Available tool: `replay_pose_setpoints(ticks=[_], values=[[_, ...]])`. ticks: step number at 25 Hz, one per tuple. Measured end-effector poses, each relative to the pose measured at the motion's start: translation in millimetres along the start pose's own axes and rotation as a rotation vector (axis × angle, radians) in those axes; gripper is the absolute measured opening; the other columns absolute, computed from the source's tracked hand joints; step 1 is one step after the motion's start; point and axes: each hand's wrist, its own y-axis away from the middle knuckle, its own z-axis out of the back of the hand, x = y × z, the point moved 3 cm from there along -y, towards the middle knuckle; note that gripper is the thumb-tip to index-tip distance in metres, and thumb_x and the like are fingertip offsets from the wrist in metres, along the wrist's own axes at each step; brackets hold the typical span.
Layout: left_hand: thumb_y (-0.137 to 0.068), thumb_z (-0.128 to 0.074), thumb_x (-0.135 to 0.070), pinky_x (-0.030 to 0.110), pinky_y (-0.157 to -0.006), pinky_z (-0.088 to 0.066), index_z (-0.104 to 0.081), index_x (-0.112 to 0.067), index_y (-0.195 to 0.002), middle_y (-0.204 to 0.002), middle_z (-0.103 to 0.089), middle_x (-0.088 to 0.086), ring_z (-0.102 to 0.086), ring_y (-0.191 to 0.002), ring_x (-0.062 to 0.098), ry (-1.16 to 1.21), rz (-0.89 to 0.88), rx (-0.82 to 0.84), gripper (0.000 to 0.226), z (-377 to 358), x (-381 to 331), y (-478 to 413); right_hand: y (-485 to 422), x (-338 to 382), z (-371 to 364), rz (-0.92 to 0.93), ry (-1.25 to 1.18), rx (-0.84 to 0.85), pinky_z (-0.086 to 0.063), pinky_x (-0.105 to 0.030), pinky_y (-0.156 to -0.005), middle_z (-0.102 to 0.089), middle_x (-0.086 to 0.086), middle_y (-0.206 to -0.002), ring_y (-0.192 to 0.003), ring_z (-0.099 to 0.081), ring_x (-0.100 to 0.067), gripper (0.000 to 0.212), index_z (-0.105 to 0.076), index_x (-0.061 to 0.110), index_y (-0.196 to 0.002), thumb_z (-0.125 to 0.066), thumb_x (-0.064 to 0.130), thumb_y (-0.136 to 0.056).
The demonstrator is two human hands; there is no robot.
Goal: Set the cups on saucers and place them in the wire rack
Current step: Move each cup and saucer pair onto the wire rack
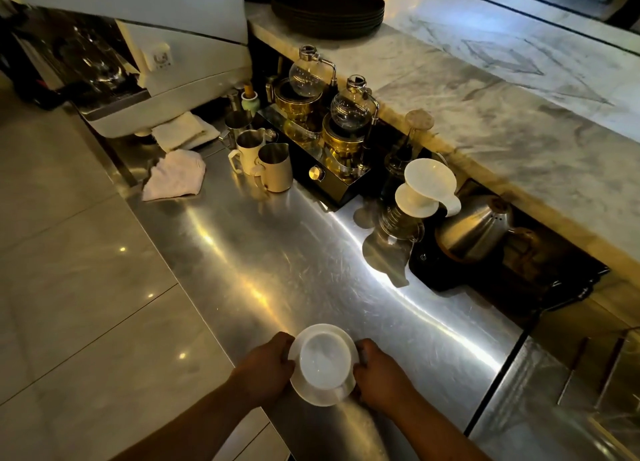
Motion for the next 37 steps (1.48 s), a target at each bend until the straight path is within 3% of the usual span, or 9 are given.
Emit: replay_pose_setpoints(ticks=[5, 10, 13, 16, 19, 22, 28, 37], values=[[-0.098, -0.054, -0.023, 0.041, -0.094, -0.055, -0.051, -0.024, -0.13, -0.122, -0.068, 0.003, -0.065, -0.107, 0.023, -0.016, 0.014, -0.026, 0.032, 1.1, -8.0, 0.3, 2.1, -2.6, 0.3, -0.028, -0.042, -0.025, -0.061, -0.041, -0.08, -0.07, 0.001, -0.092, -0.083, -0.069, -0.019, 0.022, -0.056, 0.028, -0.11, -0.059, 0.024, -0.088], [-0.096, -0.056, -0.022, 0.041, -0.091, -0.057, -0.052, -0.032, -0.124, -0.117, -0.07, 0.003, -0.067, -0.101, 0.022, 0.056, 0.011, -0.043, 0.03, 8.5, -25.8, 10.0, 16.1, -1.1, 18.7, -0.031, -0.109, -0.073, -0.061, -0.036, -0.073, -0.071, 0.002, -0.087, -0.078, -0.07, -0.017, 0.017, -0.056, 0.033, -0.101, -0.062, 0.027, -0.086], [-0.092, -0.059, -0.02, 0.039, -0.086, -0.058, -0.052, -0.034, -0.123, -0.111, -0.072, 0.003, -0.069, -0.098, 0.022, 0.094, -0.012, -0.054, 0.035, 15.4, -49.2, 17.5, 30.6, 0.6, 43.5, -0.012, -0.104, -0.098, -0.058, -0.033, -0.068, -0.07, 0.005, -0.086, -0.075, -0.069, -0.015, 0.025, -0.056, 0.035, -0.102, -0.068, 0.026, -0.083], [-0.087, -0.059, -0.017, 0.029, -0.07, -0.056, -0.056, -0.034, -0.116, -0.09, -0.074, -0.002, -0.071, -0.081, 0.013, 0.15, -0.074, -0.062, 0.034, 24.6, -81.8, 28.7, 51.8, -2.3, 75.9, 0.0, -0.17, -0.14, -0.06, -0.035, -0.071, -0.072, 0.001, -0.089, -0.079, -0.071, -0.019, 0.03, -0.059, 0.033, -0.108, -0.066, 0.023, -0.08], [-0.085, -0.061, -0.016, 0.019, -0.057, -0.051, -0.058, -0.034, -0.111, -0.078, -0.074, -0.005, -0.069, -0.061, 0.003, 0.184, -0.16, -0.083, 0.032, 31.6, -120.6, 43.0, 78.0, -10.8, 109.0, -0.01, -0.269, -0.215, -0.057, -0.026, -0.054, -0.074, -0.004, -0.084, -0.063, -0.07, -0.014, 0.024, -0.06, 0.032, -0.109, -0.058, 0.017, -0.09], [-0.081, -0.062, -0.026, 0.021, -0.059, -0.052, -0.058, -0.039, -0.111, -0.072, -0.075, -0.007, -0.07, -0.063, 0.002, 0.193, -0.22, -0.094, 0.033, 34.8, -161.9, 57.5, 105.2, -20.2, 138.5, -0.01, -0.311, -0.259, -0.05, -0.02, -0.046, -0.076, -0.004, -0.078, -0.051, -0.068, -0.009, 0.027, -0.058, 0.032, -0.115, -0.056, 0.016, -0.093], [-0.072, -0.057, -0.034, 0.031, -0.06, -0.06, -0.059, -0.043, -0.102, -0.073, -0.078, -0.011, -0.073, -0.066, 0.01, 0.18, -0.348, -0.075, 0.031, 30.6, -245.8, 94.4, 175.5, -47.3, 201.2, 0.026, -0.412, -0.402, -0.049, -0.025, -0.045, -0.075, -0.007, -0.069, -0.048, -0.067, -0.012, 0.025, -0.063, 0.028, -0.11, -0.059, 0.015, -0.089], [-0.084, -0.06, -0.021, 0.017, -0.047, -0.049, -0.07, -0.03, -0.098, -0.075, -0.077, -0.011, -0.071, -0.06, 0.006, 0.138, -0.534, -0.025, 0.02, 3.9, -362.8, 153.2, 276.3, -99.3, 274.2, 0.049, -0.496, -0.563, -0.053, -0.028, -0.046, -0.075, -0.009, -0.064, -0.048, -0.067, -0.018, 0.024, -0.071, 0.023, -0.103, -0.056, 0.011, -0.089]])
